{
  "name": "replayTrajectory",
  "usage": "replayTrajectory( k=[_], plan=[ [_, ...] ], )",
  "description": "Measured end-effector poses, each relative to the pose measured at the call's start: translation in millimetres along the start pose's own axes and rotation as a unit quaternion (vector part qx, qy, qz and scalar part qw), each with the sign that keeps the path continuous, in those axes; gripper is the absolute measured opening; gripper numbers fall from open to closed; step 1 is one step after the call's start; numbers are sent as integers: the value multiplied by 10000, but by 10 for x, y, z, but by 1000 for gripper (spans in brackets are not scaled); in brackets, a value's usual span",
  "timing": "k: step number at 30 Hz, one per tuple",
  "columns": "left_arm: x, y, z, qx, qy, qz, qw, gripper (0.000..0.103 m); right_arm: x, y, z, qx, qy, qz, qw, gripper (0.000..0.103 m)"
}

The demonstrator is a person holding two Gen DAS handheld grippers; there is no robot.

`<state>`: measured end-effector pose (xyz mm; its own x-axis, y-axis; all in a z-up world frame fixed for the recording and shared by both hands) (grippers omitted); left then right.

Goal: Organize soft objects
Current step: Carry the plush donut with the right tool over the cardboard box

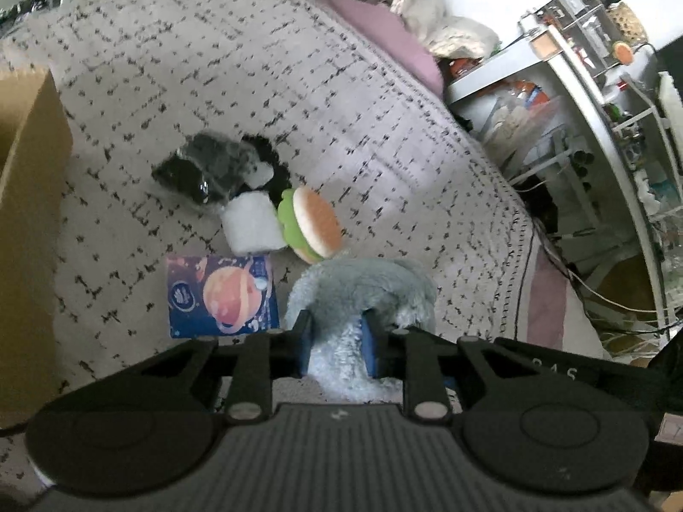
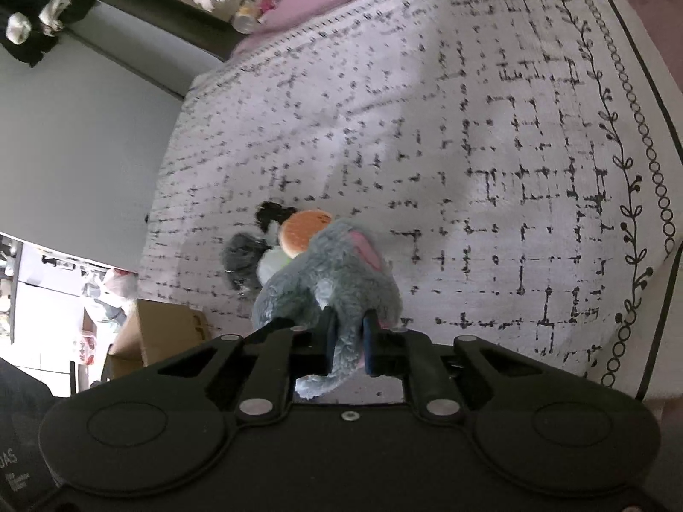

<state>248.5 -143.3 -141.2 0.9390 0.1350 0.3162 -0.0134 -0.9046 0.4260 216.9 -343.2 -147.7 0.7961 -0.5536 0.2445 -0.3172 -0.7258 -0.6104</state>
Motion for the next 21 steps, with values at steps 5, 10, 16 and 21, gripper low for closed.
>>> replayTrajectory(
  k=[5, 10, 16, 21],
  plan=[
    [32, 1, -257, -59, 141, 68, 9999, 22, -70, -224, -139, 65, 144, -169, 9997, 13],
    [59, -60, -546, -120, 343, 56, 9993, 22, -144, -446, -267, 204, 282, -325, 9989, 13],
    [105, -208, -858, -141, 596, -10, 9981, 22, -262, -764, -331, 335, 370, -668, 9965, 13],
    [137, -360, -1075, -106, 799, -56, 9967, 22, -352, -992, -346, 480, 415, -854, 9943, 12]
  ],
)
Point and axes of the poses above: each gripper's, at about its wrist camera, not at the fingertips, and z roughly the way its jaws point, y to its right, x to its top, the point moved 1 cm from there along z, roughly the way its jaws point, and after that the axes turned 5 degrees about x, right-handed, at the moved point
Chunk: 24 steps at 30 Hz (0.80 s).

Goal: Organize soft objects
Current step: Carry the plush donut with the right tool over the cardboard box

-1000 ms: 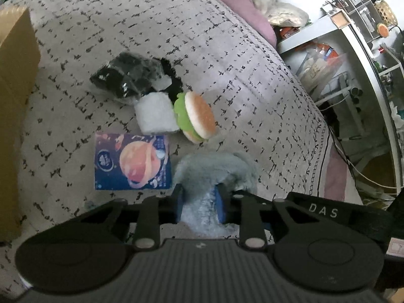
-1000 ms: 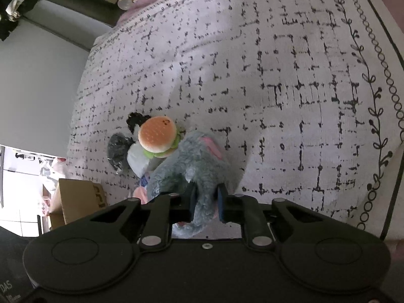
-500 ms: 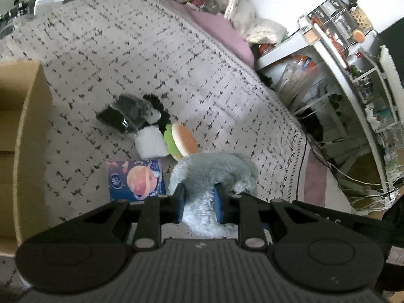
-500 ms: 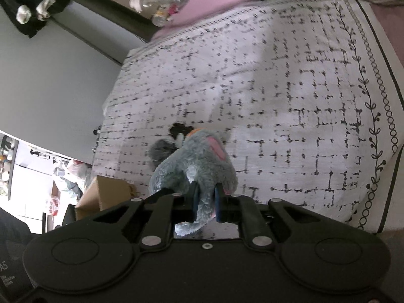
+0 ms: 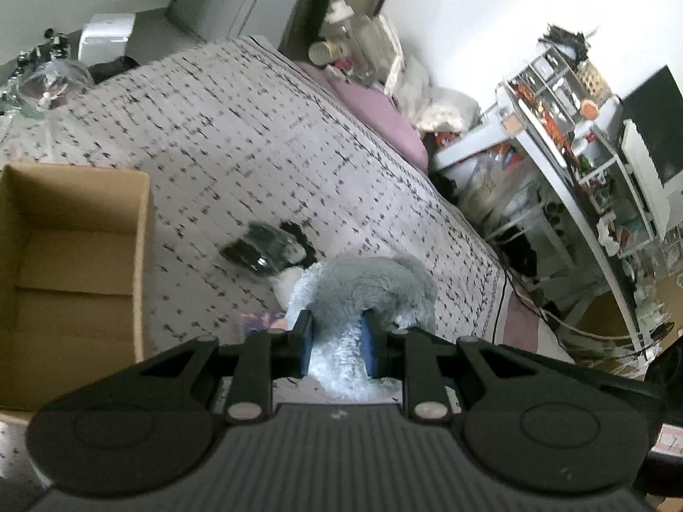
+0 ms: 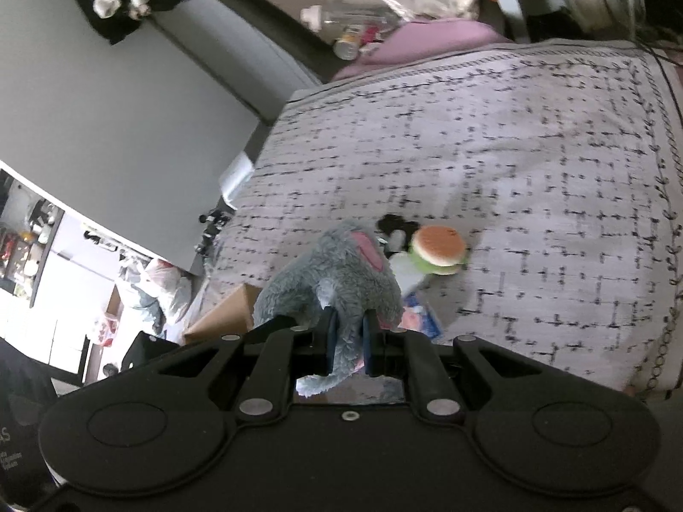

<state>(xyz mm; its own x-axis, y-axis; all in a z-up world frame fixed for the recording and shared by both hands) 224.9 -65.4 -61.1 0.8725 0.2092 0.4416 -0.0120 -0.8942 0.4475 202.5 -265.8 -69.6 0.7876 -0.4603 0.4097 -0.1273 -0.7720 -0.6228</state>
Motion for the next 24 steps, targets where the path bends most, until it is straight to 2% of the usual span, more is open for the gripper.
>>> replayTrajectory(
  k=[11, 24],
  plan=[
    [127, -433, -429, 104, 444, -288, 9985, 22, -104, -541, 143, 363, -36, -349, 9987, 12],
    [312, -1031, -702, 430, 733, -688, 9940, 22, -181, -1091, 611, 695, -384, -599, 9950, 12]
  ],
)
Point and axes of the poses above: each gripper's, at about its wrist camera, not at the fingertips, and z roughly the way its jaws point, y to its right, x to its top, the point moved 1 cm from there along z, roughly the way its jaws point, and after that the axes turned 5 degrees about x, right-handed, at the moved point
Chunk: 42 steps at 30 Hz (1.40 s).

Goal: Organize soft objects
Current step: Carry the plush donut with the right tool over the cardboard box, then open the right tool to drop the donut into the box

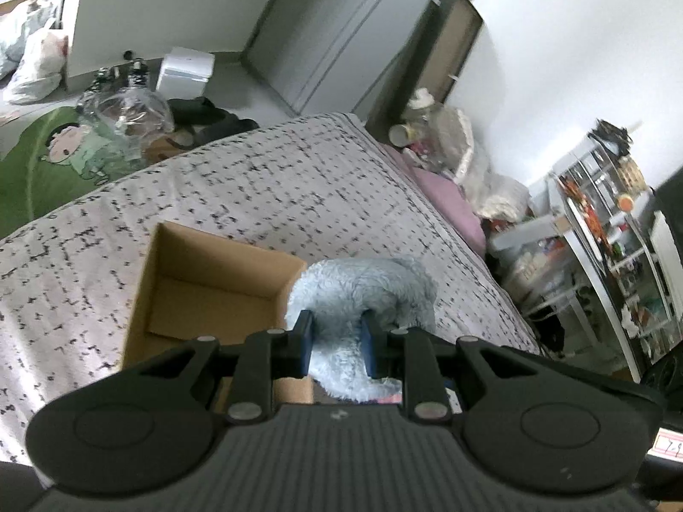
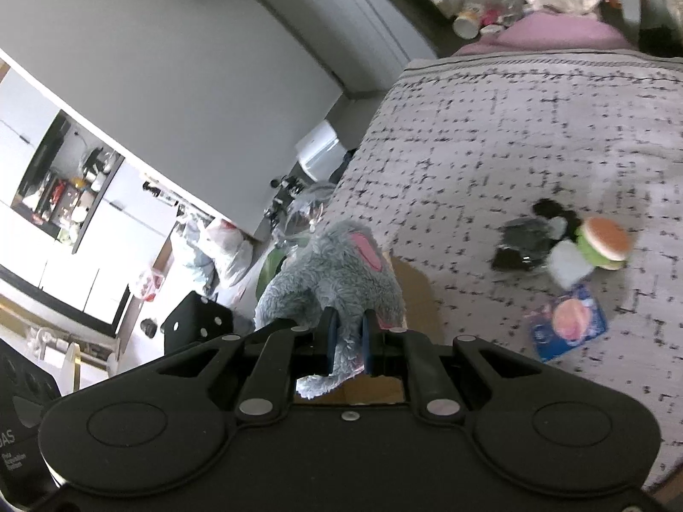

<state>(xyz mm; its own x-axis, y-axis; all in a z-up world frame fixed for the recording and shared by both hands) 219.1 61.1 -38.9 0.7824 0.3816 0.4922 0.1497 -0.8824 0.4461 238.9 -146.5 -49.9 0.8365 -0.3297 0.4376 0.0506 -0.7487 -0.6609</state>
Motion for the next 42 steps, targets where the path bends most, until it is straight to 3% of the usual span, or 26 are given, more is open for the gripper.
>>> replayTrajectory(
  k=[16, 25, 34, 42],
  plan=[
    [164, -673, 333, 450, -229, -508, 9974, 21, -62, -104, 803, -49, -691, 57, 9976, 12],
    [199, -862, 613, 687, -378, -626, 9950, 17, -63, -26, 1149, -204, -976, 109, 9950, 14],
    [200, -922, 839, 970, -450, -711, 9917, 15, -27, 14, 1074, -300, -1032, -49, 9942, 17],
    [231, -852, 833, 1306, -455, -595, 9886, 20, 3, 33, 885, -356, -944, -191, 9947, 20]
  ],
)
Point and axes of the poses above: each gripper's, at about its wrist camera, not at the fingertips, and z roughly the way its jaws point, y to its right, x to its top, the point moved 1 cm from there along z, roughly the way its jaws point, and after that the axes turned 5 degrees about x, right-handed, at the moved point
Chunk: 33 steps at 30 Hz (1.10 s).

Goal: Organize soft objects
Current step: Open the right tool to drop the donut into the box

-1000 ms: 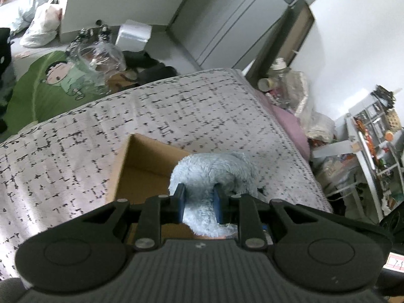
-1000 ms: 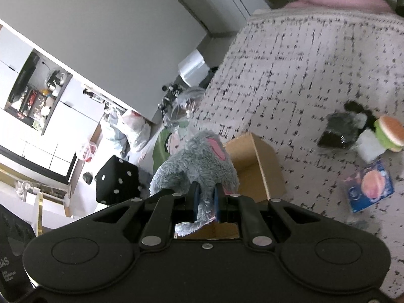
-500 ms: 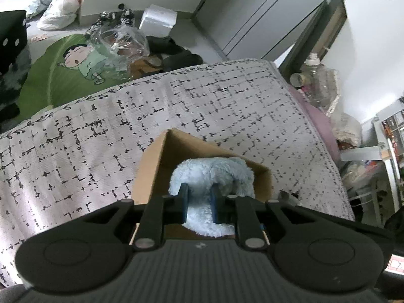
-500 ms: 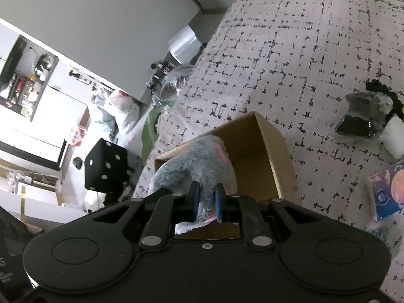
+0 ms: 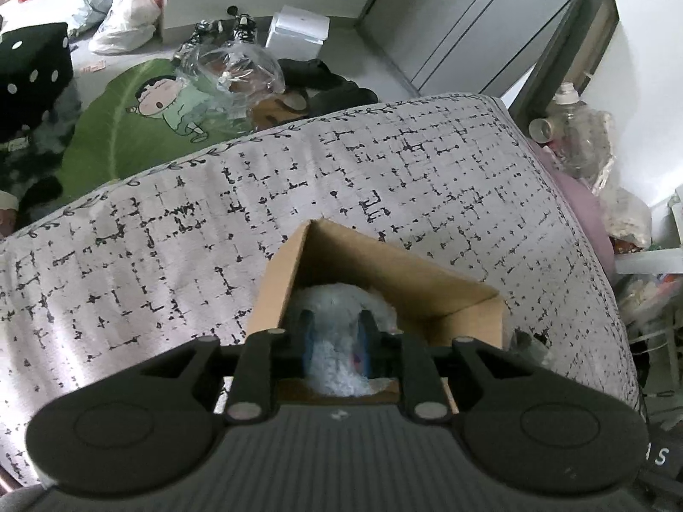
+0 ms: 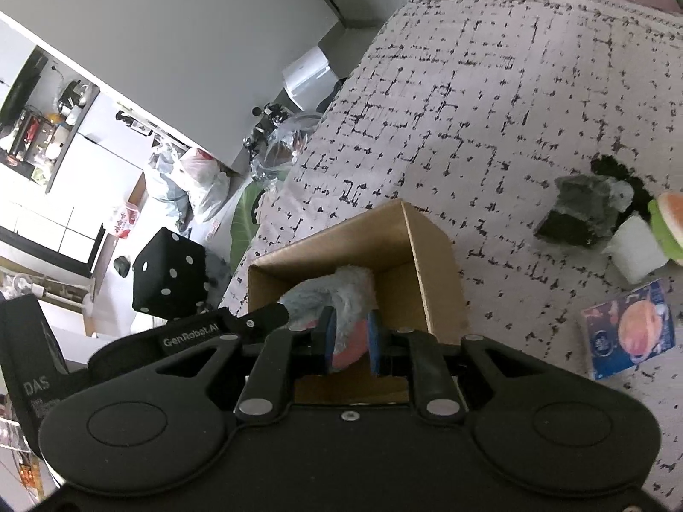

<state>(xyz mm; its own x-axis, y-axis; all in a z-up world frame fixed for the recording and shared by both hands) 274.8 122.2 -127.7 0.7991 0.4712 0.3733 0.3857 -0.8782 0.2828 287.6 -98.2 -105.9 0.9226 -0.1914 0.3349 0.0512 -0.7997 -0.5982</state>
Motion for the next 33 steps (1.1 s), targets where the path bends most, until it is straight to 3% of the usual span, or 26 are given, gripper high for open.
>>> replayTrajectory(
  k=[4, 7, 12, 18, 20, 26, 33],
  plan=[
    [-3, 19, -107, 17, 35, 61, 10000, 26, -10, 22, -89, -14, 50, -11, 10000, 31],
    [-9, 40, -217, 87, 102, 120, 9998, 37, -12, 49, -199, -38, 162, -19, 9999, 53],
    [-36, 111, -385, 152, 188, 274, 9993, 62, 8, 138, -443, -126, 354, -68, 9993, 64],
    [-118, 264, -545, 118, 324, 494, 9982, 77, 28, 323, -766, -355, 659, -81, 9972, 76],
    [-144, 330, -581, 119, 373, 581, 9975, 79, 36, 405, -876, -408, 757, -48, 9963, 82],
    [-246, 527, -662, 51, 422, 752, 9963, 82, 45, 664, -1126, -532, 955, 123, 9939, 88],
    [-399, 777, -706, 2, 447, 968, 9943, 82, 31, 950, -1323, -653, 1054, 346, 9917, 89]
  ],
)
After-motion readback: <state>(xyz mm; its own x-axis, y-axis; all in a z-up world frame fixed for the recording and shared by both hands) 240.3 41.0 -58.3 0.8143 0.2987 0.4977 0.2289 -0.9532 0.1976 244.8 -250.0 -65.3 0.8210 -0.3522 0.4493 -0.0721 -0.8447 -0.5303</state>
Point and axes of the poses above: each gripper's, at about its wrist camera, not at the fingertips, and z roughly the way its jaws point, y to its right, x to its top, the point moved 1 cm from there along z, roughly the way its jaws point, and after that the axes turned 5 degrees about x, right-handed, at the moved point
